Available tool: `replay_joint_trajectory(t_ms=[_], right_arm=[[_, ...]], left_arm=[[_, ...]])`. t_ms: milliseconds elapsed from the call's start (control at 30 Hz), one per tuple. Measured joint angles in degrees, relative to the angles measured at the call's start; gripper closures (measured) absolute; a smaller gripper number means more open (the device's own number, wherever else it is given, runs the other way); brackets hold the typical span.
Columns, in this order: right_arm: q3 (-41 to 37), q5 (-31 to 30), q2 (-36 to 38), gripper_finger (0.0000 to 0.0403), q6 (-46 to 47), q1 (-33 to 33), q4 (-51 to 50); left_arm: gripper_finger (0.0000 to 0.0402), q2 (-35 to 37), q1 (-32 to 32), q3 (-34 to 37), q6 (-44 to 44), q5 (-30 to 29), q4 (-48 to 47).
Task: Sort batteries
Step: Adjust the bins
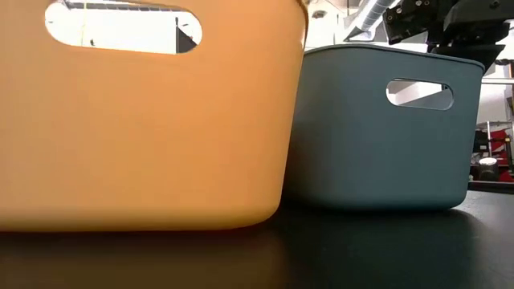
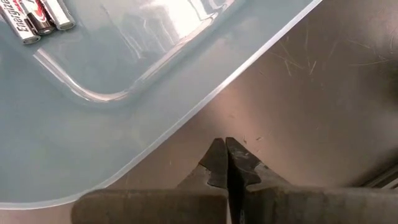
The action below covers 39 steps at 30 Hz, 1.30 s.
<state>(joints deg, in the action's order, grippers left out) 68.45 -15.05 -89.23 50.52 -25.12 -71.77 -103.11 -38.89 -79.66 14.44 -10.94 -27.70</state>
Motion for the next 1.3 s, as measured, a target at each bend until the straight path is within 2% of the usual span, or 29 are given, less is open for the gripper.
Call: replay_joint_trajectory(t_ms=[367,833,1033,1300], right_arm=[[0.0,0.0,0.0,0.0395,0.0,0.0,0.5],[0.0,0.2,0.0,0.0395,1.0,-2.5,5.0],[0.0,0.3,0.0,0.0395,2.0,-3.1,5.2],[0.0,0.3,0.0,0.0395,2.1,-3.1,6.9]], left_arm=[[0.0401,0.0,2.2,0.1,-0.7,-0.3,-2.3],[0.0401,2.3,1.5,0.4,-1.1,-0.5,-6.7],[0.0401,5.2,0.3,0.4,-0.4,-2.9,-7.8],[0.0401,5.5,0.3,0.4,1.8,-4.3,-11.2]])
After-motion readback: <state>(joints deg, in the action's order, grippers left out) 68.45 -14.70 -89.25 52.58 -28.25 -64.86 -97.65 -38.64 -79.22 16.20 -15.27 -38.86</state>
